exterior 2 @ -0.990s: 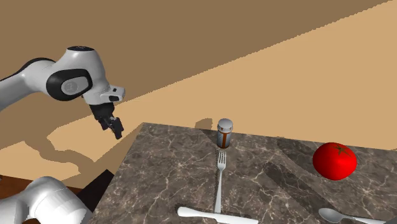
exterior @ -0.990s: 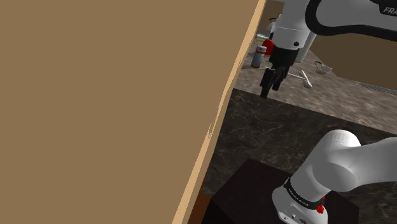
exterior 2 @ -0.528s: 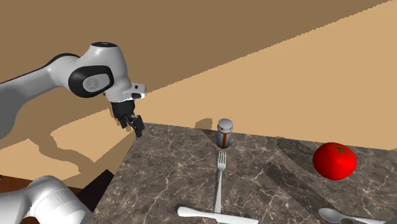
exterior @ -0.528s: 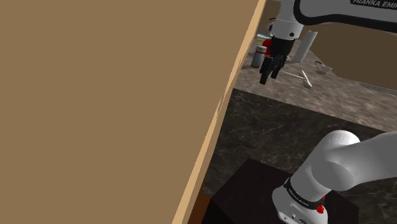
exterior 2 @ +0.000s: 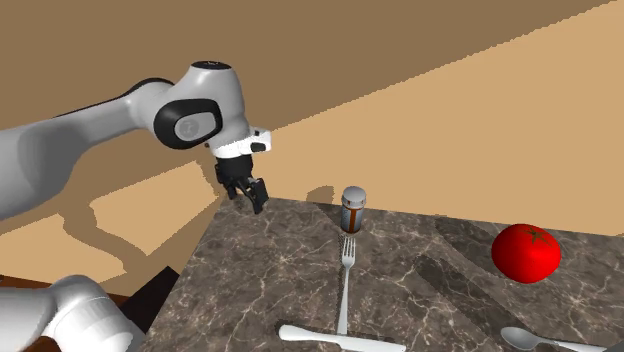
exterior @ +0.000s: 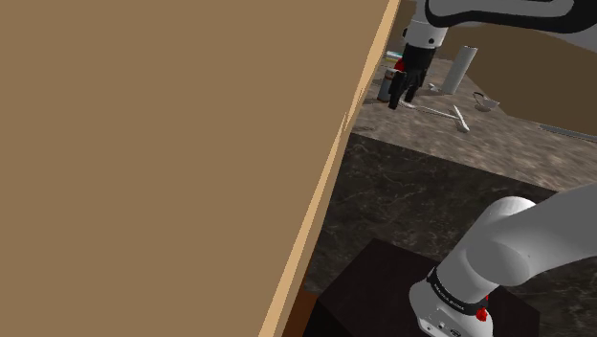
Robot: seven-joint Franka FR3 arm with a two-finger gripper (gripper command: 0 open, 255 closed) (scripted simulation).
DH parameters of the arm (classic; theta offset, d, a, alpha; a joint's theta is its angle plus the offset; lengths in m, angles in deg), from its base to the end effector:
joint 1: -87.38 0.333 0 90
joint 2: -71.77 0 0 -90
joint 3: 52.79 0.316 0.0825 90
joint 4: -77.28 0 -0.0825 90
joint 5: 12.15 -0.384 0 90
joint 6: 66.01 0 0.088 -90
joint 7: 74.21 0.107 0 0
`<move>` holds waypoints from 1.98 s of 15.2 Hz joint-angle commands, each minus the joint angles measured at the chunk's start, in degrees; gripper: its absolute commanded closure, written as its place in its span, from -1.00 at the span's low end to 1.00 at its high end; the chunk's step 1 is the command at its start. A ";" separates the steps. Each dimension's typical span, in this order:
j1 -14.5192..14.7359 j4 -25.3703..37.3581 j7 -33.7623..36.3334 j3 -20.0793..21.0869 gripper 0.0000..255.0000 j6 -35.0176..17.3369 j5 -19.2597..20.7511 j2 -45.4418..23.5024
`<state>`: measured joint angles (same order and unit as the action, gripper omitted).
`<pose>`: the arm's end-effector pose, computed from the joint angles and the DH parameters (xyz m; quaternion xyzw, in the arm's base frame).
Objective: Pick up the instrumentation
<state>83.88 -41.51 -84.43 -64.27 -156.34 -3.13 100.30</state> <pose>0.3750 -0.1362 0.6190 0.9991 -0.0287 -0.0099 0.0297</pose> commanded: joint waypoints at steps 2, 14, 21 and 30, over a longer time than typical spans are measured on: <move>-0.66 5.18 -3.40 -2.91 -1.00 -1.05 0.51 -5.19; -4.42 31.99 -17.26 -12.98 -1.00 -0.45 -5.17 -28.49; -8.72 45.22 -22.75 -15.56 -1.00 1.31 -10.74 -39.77; -7.91 38.29 -22.05 -15.35 1.00 -3.82 -9.75 -37.80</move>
<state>75.96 -3.13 -106.48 -79.62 -160.06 -12.88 62.53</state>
